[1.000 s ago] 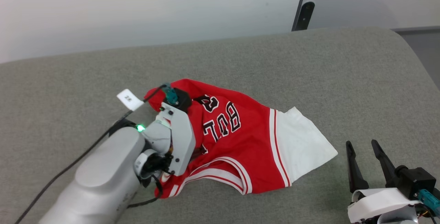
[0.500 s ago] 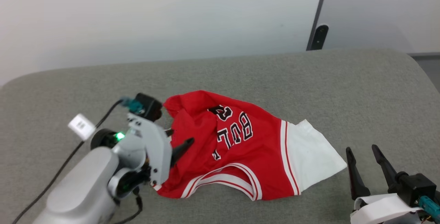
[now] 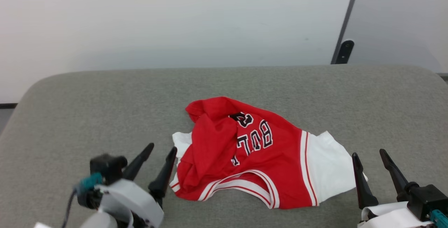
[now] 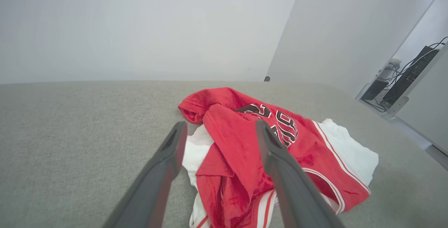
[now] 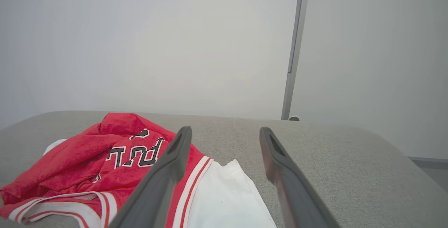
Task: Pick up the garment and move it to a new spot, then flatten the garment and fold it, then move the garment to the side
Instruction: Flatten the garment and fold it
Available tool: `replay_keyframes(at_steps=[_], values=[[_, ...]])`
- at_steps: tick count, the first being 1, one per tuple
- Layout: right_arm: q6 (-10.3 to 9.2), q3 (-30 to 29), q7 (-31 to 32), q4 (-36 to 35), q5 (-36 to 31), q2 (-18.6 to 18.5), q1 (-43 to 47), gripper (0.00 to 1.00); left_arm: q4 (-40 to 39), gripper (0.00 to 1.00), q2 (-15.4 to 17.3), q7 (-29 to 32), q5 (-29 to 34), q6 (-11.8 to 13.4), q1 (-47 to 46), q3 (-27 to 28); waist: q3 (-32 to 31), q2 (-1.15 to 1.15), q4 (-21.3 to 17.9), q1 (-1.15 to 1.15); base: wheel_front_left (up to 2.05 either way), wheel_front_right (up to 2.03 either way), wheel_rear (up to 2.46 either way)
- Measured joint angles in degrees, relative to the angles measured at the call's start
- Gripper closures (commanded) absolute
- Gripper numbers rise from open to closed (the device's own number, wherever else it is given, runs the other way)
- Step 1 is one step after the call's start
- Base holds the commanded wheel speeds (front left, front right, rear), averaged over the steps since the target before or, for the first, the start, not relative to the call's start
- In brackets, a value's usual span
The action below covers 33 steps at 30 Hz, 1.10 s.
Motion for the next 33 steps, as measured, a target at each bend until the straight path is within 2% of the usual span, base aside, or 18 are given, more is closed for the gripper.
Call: replay_keyframes(at_steps=[3, 6, 8, 11, 16, 22, 33], values=[[0.0, 0.09, 0.0, -1.23, -0.56, -0.03, 0.88, 0.0, -0.46, 0.0, -1.26, -5.45, 2.04, 0.58, 2.57, 0.3, -0.29, 0.0, 1.13, 0.0, 0.0, 0.0, 0.0], [0.0, -0.11, 0.0, -2.45, -1.13, -0.01, 1.54, 0.0, -1.77, 0.0, -2.83, -7.47, 4.38, 2.5, 4.97, 1.83, -0.66, 0.0, 2.38, 0.0, 0.0, 0.0, 0.0], [0.0, -0.2, 0.0, -3.0, -1.2, 0.16, 2.21, 0.0, -3.24, 0.0, -4.42, -7.73, 5.84, 3.71, 6.45, 4.41, -0.94, 0.0, 3.27, 0.0, 0.0, 0.0, 0.0], [0.0, -0.15, 0.0, -3.32, -1.53, 0.35, 3.18, 0.0, -7.47, 0.0, -6.27, -7.97, 11.26, 4.35, 9.04, 10.63, -1.39, 0.0, 4.57, 0.0, 0.0, 0.0, 0.0], [0.0, 0.69, 0.0, -3.46, -1.53, 0.42, 3.98, 0.0, -11.45, 0.0, -11.45, -7.98, 16.69, 2.52, 15.85, 18.48, -2.24, 0.0, 6.62, 0.0, 0.0, 0.0, 0.0], [0.0, 2.01, 0.0, -3.24, -1.52, 0.21, 4.05, 0.0, -12.24, 0.0, -14.23, -7.97, 21.23, -0.92, 19.49, 24.21, -3.15, 0.0, 7.71, 0.0, 0.0, 0.0, 0.0], [0.0, 0.91, 0.0, -2.71, -1.36, -1.25, 4.02, 0.0, -11.9, 0.0, -18.25, -7.98, 26.17, -3.77, 22.6, 28.81, -2.88, 0.0, 5.32, 0.0, 0.0, 0.0, 0.0]])
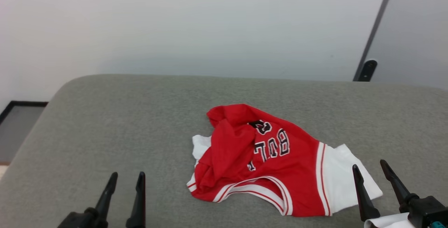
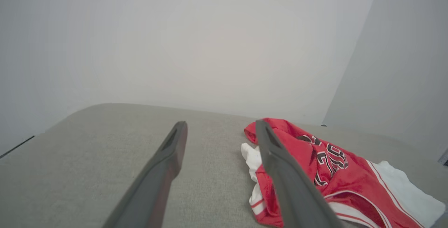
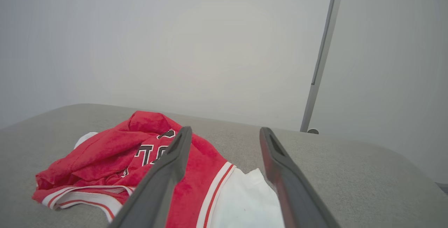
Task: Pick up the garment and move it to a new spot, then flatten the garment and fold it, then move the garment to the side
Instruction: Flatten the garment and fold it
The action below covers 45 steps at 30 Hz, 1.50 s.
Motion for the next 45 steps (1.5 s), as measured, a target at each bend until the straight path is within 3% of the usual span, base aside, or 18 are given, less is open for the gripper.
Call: replay_keyframes(at_steps=[10, 15, 31, 39, 45], values=[[0.0, -2.71, 0.0, 0.48, -0.55, -0.75, -0.33, 0.0, 0.65, 0.0, -1.81, 0.0, 1.4, -0.98, -0.51, -1.23, 1.26, 0.0, -6.02, 0.0, 0.0, 0.0, 0.0], [0.0, -2.08, 0.0, 0.98, -0.35, -0.55, -0.41, 0.0, 4.78, 0.0, -0.09, 1.41, -0.22, -1.18, -2.87, -2.55, 2.19, 0.0, -8.56, 0.0, 0.0, 0.0, 0.0], [0.0, 1.11, 0.0, 3.75, 1.48, -1.05, -4.35, 0.0, 12.01, 0.0, 16.89, 37.66, -18.18, -1.23, -24.4, -6.45, 7.92, 0.0, -11.44, 0.0, 0.0, 0.0, 0.0], [0.0, 1.98, 0.0, 4.46, 1.58, -0.29, -6.58, 0.0, 16.85, 0.0, 19.54, 50.05, -20.73, -1.24, -32.82, -10.33, 11.83, 0.0, -12.67, 0.0, 0.0, 0.0, 0.0], [0.0, 2.41, 0.0, 4.75, 1.6, 0.14, -7.62, 0.0, 19.35, 0.0, 19.72, 55.97, -20.89, -0.89, -36.95, -12.35, 14.16, 0.0, -14.14, 0.0, 0.0, 0.0, 0.0]])
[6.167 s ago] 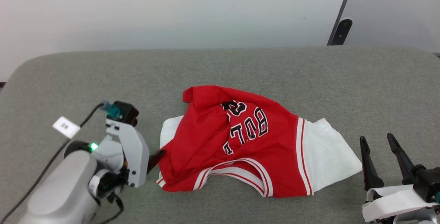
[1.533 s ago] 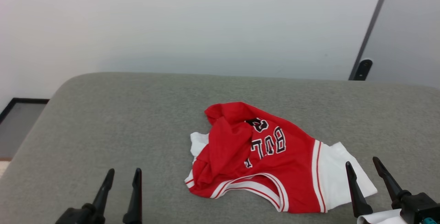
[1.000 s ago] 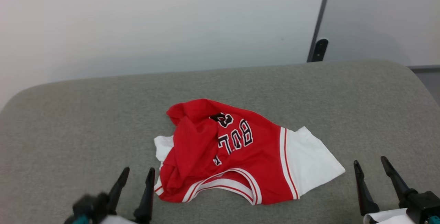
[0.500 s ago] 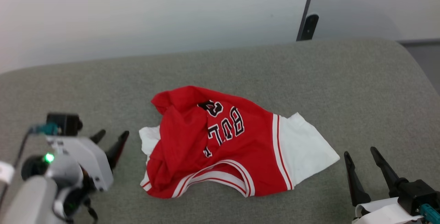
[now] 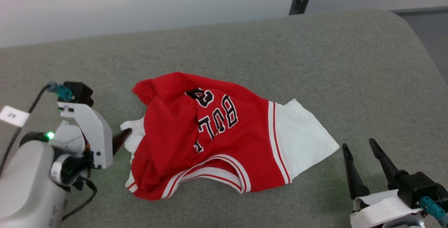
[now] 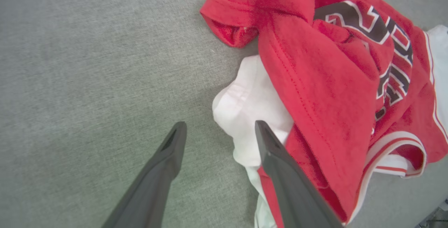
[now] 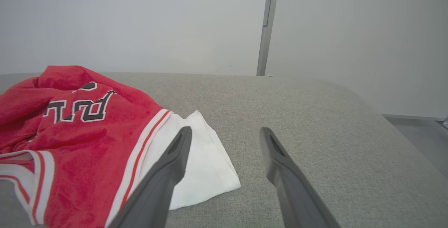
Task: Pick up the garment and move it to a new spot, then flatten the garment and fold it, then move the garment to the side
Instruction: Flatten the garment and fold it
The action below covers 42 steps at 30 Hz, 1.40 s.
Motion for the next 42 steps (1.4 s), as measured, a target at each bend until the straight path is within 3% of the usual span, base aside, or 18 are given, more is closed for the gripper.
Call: replay_keyframes(at_steps=[14, 19, 20, 22, 25, 27, 28, 29, 38, 42], values=[[0.0, -0.34, 0.0, 0.13, -0.05, 0.22, -1.12, 0.0, 5.82, 0.03, -0.13, 6.76, 0.53, 0.81, -3.29, -3.38, 2.97, 0.0, -1.29, 0.0, 0.0, 0.0, 0.0], [0.0, -0.07, 0.0, 0.3, -0.13, 0.24, -1.33, 0.0, 7.6, 0.35, -1.25, 8.93, -0.03, 1.11, -4.85, -4.19, 3.29, 0.0, -0.96, 0.0, 0.0, 0.0, 0.0], [0.0, -0.02, 0.0, 0.35, -0.13, 0.23, -1.34, 0.0, 8.06, 0.49, -1.44, 9.17, -0.03, 1.25, -4.99, -4.3, 3.34, 0.0, -0.91, 0.0, 0.0, 0.0, 0.0], [0.0, 0.03, 0.0, 0.38, -0.13, 0.23, -1.42, 0.0, 8.82, 0.55, -2.0, 9.61, -0.47, 1.47, -5.38, -4.48, 3.48, 0.0, -0.8, 0.0, 0.0, 0.0, 0.0], [0.0, 0.16, 0.0, 0.53, -0.13, 0.2, -1.8, 0.0, 9.79, 0.55, -2.5, 10.14, -0.44, 1.43, -6.23, -5.28, 3.77, 0.0, -0.68, 0.0, 0.0, 0.0, 0.0], [0.0, 0.23, 0.0, 0.68, -0.12, 0.19, -2.14, 0.0, 10.57, 0.63, -2.8, 10.7, -0.16, 1.43, -7.05, -6.01, 3.93, 0.0, -0.59, 0.0, 0.0, 0.0, 0.0], [0.0, 0.23, 0.0, 0.79, -0.12, 0.18, -2.15, 0.0, 10.87, 0.73, -3.01, 10.94, 0.12, 1.43, -7.4, -6.38, 4.0, 0.0, -0.54, 0.0, 0.0, 0.0, 0.0], [0.0, 0.27, 0.0, 0.93, -0.12, 0.19, -2.17, 0.0, 11.13, 1.0, -3.19, 11.09, 0.29, 1.4, -7.78, -6.84, 4.05, 0.0, -0.51, 0.0, 0.0, 0.0, 0.0], [0.0, 1.69, 0.23, 4.11, 1.16, -1.47, -3.69, 0.0, 12.44, 1.0, -2.23, 9.45, 1.96, -0.02, -9.79, -10.45, 3.45, 0.0, 0.19, 0.0, 0.0, 0.0, 0.0], [0.0, 3.38, 5.53, 5.17, 4.47, -4.36, -6.23, 0.0, 13.49, 1.0, -1.45, 7.75, 2.12, -0.08, -10.38, -10.83, 3.05, 0.0, 1.4, 0.0, 0.0, 0.0, 0.0]])
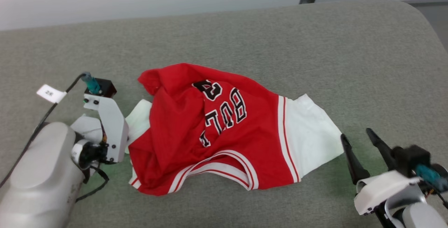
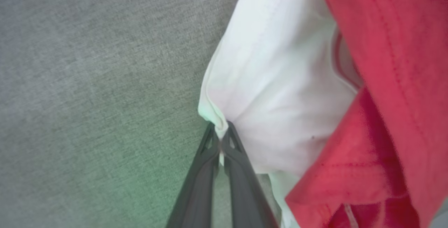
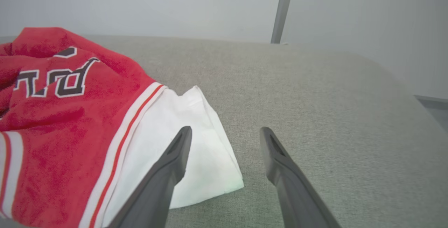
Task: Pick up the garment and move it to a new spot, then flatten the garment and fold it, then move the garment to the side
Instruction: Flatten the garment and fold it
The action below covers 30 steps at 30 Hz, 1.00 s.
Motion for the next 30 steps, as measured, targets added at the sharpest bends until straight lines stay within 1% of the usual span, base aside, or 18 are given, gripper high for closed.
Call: replay_keyframes(at_steps=[3, 5, 8, 10, 12, 16, 20, 26, 27, 28, 30], values=[[0.0, 3.37, 7.11, 0.4, 3.7, -3.04, -2.68, 0.0, 0.74, 1.0, -0.49, -1.04, -0.07, -0.01, -0.31, -0.47, -0.17, 0.0, 1.1, 0.0, 0.0, 0.0, 0.0], [0.0, 6.2, 13.34, 0.38, 7.79, -5.01, -4.5, 0.0, 1.27, 1.0, -0.93, -1.81, -0.54, -0.02, -0.47, -0.67, -0.24, 0.0, 1.9, 0.0, 0.0, 0.0, 0.0], [0.01, 10.13, 22.02, -0.07, 11.28, -8.69, -7.35, 0.0, 1.94, 1.0, -1.32, -2.88, -0.54, -0.25, -0.99, -1.67, -0.29, 0.0, 3.12, 0.0, 0.0, 0.0, 0.0], [0.01, 11.51, 26.82, -0.21, 13.39, -10.32, -9.12, 0.0, 2.45, 1.0, -1.79, -3.86, -0.63, -0.27, -1.29, -2.14, -0.29, 0.0, 3.87, 0.0, 0.0, 0.0, 0.0], [0.01, 13.05, 31.98, 0.1, 14.13, -11.8, -10.72, 0.0, 2.93, 1.0, -2.1, -4.68, -0.7, -0.37, -1.58, -2.75, -0.28, 0.0, 4.58, 0.0, 0.0, 0.0, 0.0], [0.01, 12.83, 40.61, 2.02, 13.85, -14.08, -13.32, 0.0, 4.01, 1.0, -2.77, -5.79, -1.21, -0.41, -2.45, -3.85, -0.19, 0.0, 5.88, 0.0, 0.0, 0.0, 0.0], [0.0, 11.4, 47.86, 3.15, 14.06, -14.15, -14.58, 0.0, 4.37, 1.0, -3.12, -6.77, -2.1, -0.41, -3.01, -5.08, 0.08, 0.0, 6.94, 0.0, 0.0, 0.0, 0.0], [0.0, 9.24, 56.51, 5.19, 16.93, -12.66, -14.98, 0.0, 4.65, 1.0, -3.09, -7.8, -3.5, -0.42, -4.1, -6.86, 0.92, 0.0, 7.84, 0.0, 0.0, 0.0, 0.0], [0.0, 8.79, 57.78, 5.69, 17.39, -12.34, -15.14, 0.31, 4.76, 1.0, -3.11, -7.98, -3.83, -0.42, -4.23, -7.08, 1.04, 0.0, 7.98, 0.0, 0.0, 0.0, 0.0], [-0.01, 8.87, 58.58, 5.72, 17.38, -12.36, -15.25, 1.0, 4.86, 1.0, -3.14, -8.15, -4.17, -0.42, -4.42, -7.38, 1.13, 0.0, 8.13, 0.0, 0.0, 0.0, 0.0], [-0.01, 8.05, 59.87, 6.56, 17.98, -11.91, -15.63, 1.0, 5.15, 1.0, -3.19, -8.53, -4.54, -0.42, -4.63, -7.98, 1.26, 0.0, 8.43, 0.0, 0.0, 0.0, 0.0]])
